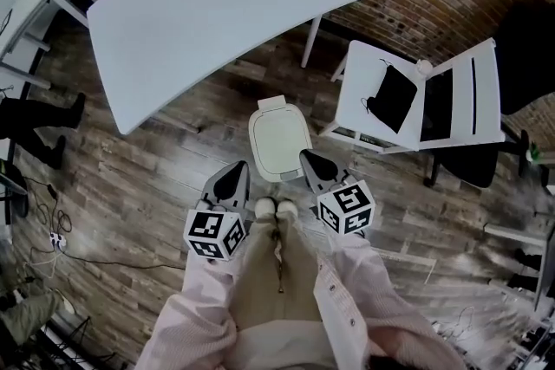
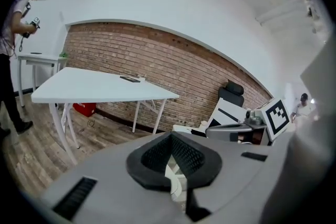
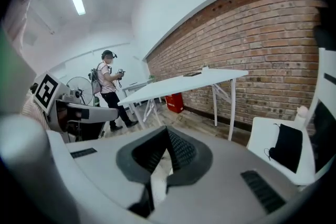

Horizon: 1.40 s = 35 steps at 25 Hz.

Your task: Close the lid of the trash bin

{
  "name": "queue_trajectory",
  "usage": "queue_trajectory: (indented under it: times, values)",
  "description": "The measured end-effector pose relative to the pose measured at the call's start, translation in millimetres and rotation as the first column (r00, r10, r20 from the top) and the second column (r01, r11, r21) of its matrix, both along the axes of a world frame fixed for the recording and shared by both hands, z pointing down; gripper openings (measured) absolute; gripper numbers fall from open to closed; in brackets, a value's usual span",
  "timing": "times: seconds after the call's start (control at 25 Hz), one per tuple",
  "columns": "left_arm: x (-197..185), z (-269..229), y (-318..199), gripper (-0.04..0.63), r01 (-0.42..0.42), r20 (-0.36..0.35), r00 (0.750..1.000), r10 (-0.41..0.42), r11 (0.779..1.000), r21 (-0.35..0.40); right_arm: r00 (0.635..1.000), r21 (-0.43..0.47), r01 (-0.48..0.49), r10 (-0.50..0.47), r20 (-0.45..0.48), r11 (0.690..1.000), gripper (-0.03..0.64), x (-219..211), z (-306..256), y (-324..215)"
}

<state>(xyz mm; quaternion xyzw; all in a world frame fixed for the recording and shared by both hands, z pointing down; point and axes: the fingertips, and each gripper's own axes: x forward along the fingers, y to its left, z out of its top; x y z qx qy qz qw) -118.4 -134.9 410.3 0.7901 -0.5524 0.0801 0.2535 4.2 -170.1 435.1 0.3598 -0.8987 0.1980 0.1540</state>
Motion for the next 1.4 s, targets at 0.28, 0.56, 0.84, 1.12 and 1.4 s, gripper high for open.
queue_trajectory:
  times: [0.28,0.56,0.84,1.12,1.4]
  values:
    - [-2,-53,-4,-0.006,0.001,0.020,1.000,-0.003,0.996,0.090,0.998,0.092,-0.020,0.015,0.056,0.996,0.005,7,-61,-7]
    - [-6,-96,-4,-0.008,-0.007,0.040,0.999,0.000,0.985,0.175,0.991,0.159,-0.049,0.028,0.131,0.986,0.005,8,-110,-6]
    - [-14,-136,-11,-0.006,-0.002,0.102,0.994,-0.026,0.964,0.265,0.980,0.205,-0.102,0.062,0.190,0.974,0.005,23,-144,-6]
    - [-24,-169,-15,-0.006,0.028,0.103,0.993,-0.065,0.944,0.328,0.971,0.253,-0.142,0.084,0.225,0.957,0.005,40,-178,-12]
    - [-35,-195,-17,-0.006,0.057,0.095,0.990,-0.100,0.922,0.382,0.968,0.302,-0.157,0.086,0.235,0.940,0.005,50,-205,-19]
